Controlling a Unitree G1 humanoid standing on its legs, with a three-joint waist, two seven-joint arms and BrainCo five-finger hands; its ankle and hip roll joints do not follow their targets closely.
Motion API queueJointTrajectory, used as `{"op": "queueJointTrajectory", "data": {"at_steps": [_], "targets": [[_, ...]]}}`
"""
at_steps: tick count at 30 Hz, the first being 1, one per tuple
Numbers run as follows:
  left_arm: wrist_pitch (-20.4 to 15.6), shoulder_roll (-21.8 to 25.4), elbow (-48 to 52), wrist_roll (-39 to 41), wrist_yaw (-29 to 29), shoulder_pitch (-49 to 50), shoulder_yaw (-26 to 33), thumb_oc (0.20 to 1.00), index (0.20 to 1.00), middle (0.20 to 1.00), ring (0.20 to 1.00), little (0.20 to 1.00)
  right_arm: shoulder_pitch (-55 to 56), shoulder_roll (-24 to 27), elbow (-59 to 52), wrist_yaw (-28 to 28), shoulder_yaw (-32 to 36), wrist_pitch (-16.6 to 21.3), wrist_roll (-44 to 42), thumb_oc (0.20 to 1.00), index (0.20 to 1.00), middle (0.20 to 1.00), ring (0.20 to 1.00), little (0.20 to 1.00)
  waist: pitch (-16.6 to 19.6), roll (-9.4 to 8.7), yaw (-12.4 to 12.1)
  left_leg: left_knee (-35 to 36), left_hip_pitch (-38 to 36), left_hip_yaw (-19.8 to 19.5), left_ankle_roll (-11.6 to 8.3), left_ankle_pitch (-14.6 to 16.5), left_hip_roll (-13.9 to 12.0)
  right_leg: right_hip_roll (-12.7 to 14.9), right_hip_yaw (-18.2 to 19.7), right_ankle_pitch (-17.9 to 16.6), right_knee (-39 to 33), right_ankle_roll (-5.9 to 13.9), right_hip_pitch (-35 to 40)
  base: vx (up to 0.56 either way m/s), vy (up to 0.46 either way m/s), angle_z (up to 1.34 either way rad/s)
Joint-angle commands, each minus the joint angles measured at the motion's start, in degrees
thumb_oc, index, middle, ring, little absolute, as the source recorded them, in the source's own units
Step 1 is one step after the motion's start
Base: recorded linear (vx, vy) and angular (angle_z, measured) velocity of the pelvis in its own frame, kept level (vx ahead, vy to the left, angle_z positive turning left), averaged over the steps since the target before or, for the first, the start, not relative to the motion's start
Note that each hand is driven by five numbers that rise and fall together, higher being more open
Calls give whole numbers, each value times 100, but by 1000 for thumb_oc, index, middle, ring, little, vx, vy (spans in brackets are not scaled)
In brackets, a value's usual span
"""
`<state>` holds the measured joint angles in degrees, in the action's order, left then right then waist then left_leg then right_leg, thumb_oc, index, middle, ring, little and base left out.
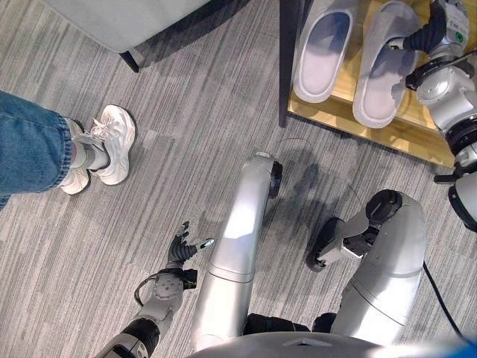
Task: Arrange the slippers neatly on the shoe rack.
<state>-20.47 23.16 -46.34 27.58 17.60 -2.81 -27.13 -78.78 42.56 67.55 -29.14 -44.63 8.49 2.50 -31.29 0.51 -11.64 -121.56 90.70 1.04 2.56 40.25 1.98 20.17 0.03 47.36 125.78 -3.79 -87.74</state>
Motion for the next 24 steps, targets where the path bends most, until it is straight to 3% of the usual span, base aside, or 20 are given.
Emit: {"op": "queueJointTrajectory", "data": {"at_steps": [1,8,12,16,19,22,24], "targets": [[-20,33,38,-148,69,307,-209,1000,1000,1000,1000,1000,-406,-112,-143,-297,110,182,-303,1000,1000,1000,1000,1000,150,-22,-130,-42,-74,-503,-149,543,-42,-146,870,-751,200,-106,5,0,0,0],[70,-212,-436,-241,196,323,99,1000,1000,1000,1000,1000,224,33,-1764,-742,781,317,-165,1000,1000,1000,1000,1000,150,-118,47,-121,-74,-492,-168,554,-73,-198,915,-702,327,-99,-24,1,-7,-1],[99,-377,-644,-339,283,321,295,1000,1000,1000,1000,1000,793,-39,-3171,-1081,1270,219,605,1000,1000,1000,1000,1000,150,-178,209,-213,-74,-427,-194,551,-119,-261,979,-643,438,-90,-119,3,-22,-13],[113,-401,-788,-319,195,273,290,1000,1000,1000,1000,1000,680,-129,-2681,-934,1163,-136,924,1000,1000,1000,1000,1000,150,-183,253,-254,-74,-443,-215,532,-126,-283,1026,-658,519,-71,-163,-23,-24,-5],[115,-416,-888,-347,210,246,224,1000,1000,1000,1000,1000,579,-248,-2310,-940,1101,-149,805,1000,1000,1000,1000,1000,150,-179,271,-232,-74,-419,-218,533,-148,-307,1067,-659,545,-74,-215,-18,-8,-3],[192,-494,-993,-355,192,226,289,1000,1000,1000,1000,1000,789,-271,-3327,-1043,1248,106,903,1000,1000,1000,1000,1000,150,-193,349,-197,-74,-396,-217,502,-144,-314,1073,-646,543,-84,-205,-15,-15,-5],[213,-592,-1089,-491,229,213,521,1000,1000,1000,1000,1000,1413,-22,-4782,-1135,1701,258,1433,1000,1000,1000,1000,1000,150,-232,429,-242,-74,-458,-229,474,-111,-317,1025,-663,542,-61,-130,0,0,0]]}}
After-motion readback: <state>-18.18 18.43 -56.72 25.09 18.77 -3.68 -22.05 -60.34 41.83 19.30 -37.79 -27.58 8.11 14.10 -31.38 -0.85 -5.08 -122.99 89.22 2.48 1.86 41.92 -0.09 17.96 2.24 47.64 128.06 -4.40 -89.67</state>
